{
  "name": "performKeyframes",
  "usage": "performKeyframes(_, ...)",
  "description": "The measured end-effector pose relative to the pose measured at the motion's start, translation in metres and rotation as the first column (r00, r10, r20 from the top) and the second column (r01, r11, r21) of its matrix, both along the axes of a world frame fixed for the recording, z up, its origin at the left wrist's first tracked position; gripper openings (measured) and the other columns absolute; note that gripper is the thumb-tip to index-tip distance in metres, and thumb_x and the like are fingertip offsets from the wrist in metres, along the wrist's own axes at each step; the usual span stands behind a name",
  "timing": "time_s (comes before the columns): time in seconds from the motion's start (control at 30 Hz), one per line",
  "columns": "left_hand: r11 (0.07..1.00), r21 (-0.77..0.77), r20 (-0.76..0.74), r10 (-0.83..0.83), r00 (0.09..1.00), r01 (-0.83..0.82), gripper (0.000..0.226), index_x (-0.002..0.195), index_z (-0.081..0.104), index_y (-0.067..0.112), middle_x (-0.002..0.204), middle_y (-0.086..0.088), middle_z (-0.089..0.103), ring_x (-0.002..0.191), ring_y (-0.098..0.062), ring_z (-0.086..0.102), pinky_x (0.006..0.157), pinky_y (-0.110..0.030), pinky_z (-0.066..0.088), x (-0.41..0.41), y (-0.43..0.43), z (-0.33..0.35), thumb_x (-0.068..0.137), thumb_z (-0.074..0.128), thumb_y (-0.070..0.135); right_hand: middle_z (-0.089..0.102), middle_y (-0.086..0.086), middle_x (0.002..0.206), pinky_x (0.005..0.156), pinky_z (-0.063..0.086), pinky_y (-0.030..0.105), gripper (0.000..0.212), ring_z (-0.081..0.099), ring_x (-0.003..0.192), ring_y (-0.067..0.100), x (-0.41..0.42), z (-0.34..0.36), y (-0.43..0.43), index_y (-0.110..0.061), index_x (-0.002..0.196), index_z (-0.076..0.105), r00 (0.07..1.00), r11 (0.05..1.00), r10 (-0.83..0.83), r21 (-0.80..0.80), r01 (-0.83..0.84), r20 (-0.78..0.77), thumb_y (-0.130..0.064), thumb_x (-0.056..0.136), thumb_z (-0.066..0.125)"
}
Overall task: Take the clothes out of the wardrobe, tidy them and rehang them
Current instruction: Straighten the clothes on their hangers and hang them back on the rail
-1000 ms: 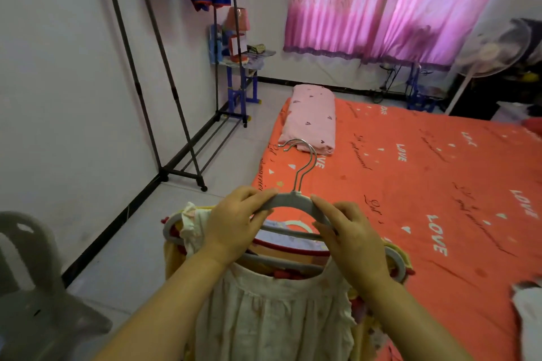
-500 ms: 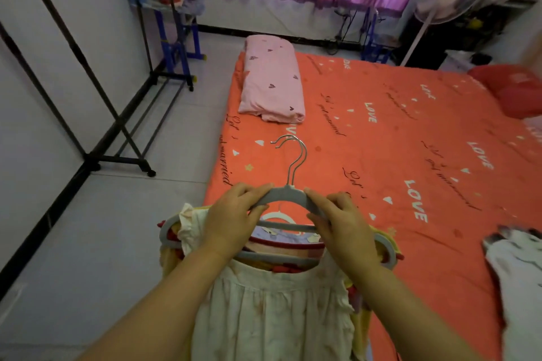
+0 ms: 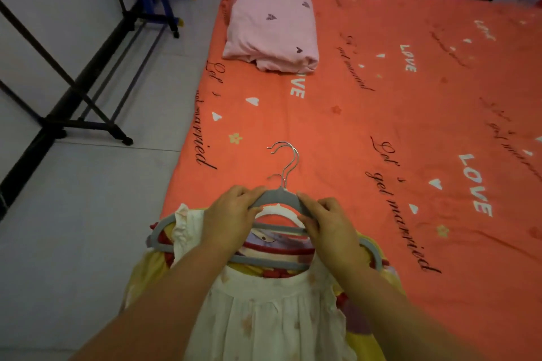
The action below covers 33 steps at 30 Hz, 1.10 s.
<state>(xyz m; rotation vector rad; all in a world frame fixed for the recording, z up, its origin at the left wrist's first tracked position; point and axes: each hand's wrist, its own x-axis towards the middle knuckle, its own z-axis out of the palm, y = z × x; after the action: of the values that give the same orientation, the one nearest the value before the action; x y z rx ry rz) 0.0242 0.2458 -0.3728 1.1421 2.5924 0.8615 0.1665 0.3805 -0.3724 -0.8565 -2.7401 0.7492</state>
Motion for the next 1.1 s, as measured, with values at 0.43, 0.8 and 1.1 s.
performKeyframes(0.43, 0.968, -0.245, -0.337, -0.134, 0.932, 0.051, 0.052, 0.126, 0.058, 0.014, 0.119, -0.003, 0.064, 0.108, -0.021, 0.061, 0.089, -0.045, 0.046, 0.0, 0.008, -0.13, 0.085, 0.038, 0.039, 0.055, 0.002, 0.13, 0.106, 0.03, 0.046, 0.053, 0.048, 0.121, 0.024, -0.005, -0.133, -0.007, -0.029, 0.139, 0.043, 0.97, 0.984, -0.091, 0.168, 0.053, 0.227, -0.039, 0.094, 0.017)
performKeyframes(0.8, 0.89, -0.45, -0.095, -0.135, 0.986, 0.078, 0.056, 0.147, 0.021, 0.025, 0.151, 0.006, 0.026, 0.137, -0.014, 0.022, 0.108, -0.036, 0.014, 0.003, 0.012, -0.094, 0.097, 0.034, 0.046, 0.039, -0.001, 0.139, 0.109, 0.02, 0.041, 0.049, 0.036, 0.126, 0.024, 0.001, -0.092, -0.004, -0.037, 0.146, 0.021, 0.916, 0.999, -0.046, 0.024, 0.039, 0.399, -0.033, 0.099, 0.033)
performKeyframes(1.1, 0.86, -0.46, -0.112, -0.303, 0.947, 0.221, 0.045, 0.137, 0.039, 0.026, 0.138, 0.004, 0.043, 0.127, -0.018, 0.036, 0.103, -0.031, 0.025, 0.058, -0.027, 0.047, 0.093, 0.044, 0.033, 0.05, 0.002, 0.132, 0.095, 0.035, 0.028, 0.044, 0.043, 0.122, 0.02, 0.091, 0.028, -0.04, -0.022, 0.136, 0.045, 0.885, 0.994, -0.073, -0.037, 0.101, 0.46, -0.021, 0.091, 0.046)
